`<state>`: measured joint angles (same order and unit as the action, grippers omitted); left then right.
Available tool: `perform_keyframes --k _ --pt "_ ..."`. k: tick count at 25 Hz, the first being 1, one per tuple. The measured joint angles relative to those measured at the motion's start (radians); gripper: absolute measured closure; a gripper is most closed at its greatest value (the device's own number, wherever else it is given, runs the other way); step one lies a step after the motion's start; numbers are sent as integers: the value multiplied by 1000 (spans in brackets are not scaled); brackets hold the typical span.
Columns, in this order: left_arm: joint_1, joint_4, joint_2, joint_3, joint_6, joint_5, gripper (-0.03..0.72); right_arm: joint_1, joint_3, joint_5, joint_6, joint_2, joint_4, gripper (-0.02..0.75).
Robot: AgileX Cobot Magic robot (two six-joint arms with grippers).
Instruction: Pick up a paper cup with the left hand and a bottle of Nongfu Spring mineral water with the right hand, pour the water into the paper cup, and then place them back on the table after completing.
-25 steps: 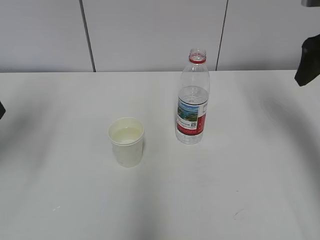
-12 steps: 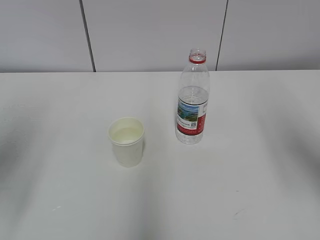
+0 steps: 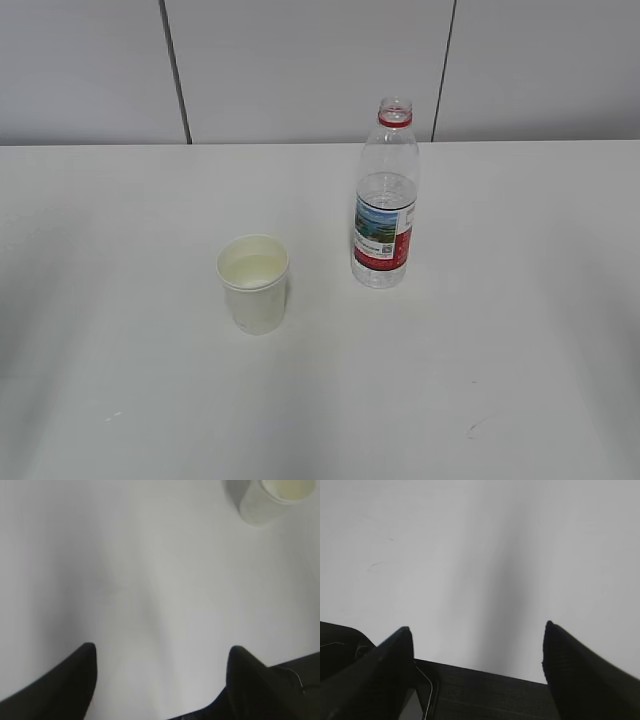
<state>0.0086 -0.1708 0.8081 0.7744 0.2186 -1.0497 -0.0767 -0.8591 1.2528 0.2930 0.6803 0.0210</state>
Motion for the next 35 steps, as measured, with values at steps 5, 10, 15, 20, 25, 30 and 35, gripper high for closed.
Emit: perform_keyframes --k 5,10,15,20,25,30,35 --pt "0 -7 -101 -51 0 29 194 0 102 2 -17 -121 -4 146" --pt "0 -33 -200 -155 0 29 194 0 190 2 -48 -207 -4 146" --pt "0 -37 -313 -216 -5 11 194 0 254 2 -56 -286 -4 146" --pt "0 -42 -415 -228 -31 -23 194 0 315 2 -62 -362 -4 146" --pt "0 -43 -522 -240 -55 -48 194 0 321 0 -66 -438 -4 146" --pt "0 -43 -657 -243 -57 -51 199 0 321 0 -66 -525 -5 146" --pt "0 -43 -775 -243 -57 -55 216 0 321 -2 -83 -589 -5 148"
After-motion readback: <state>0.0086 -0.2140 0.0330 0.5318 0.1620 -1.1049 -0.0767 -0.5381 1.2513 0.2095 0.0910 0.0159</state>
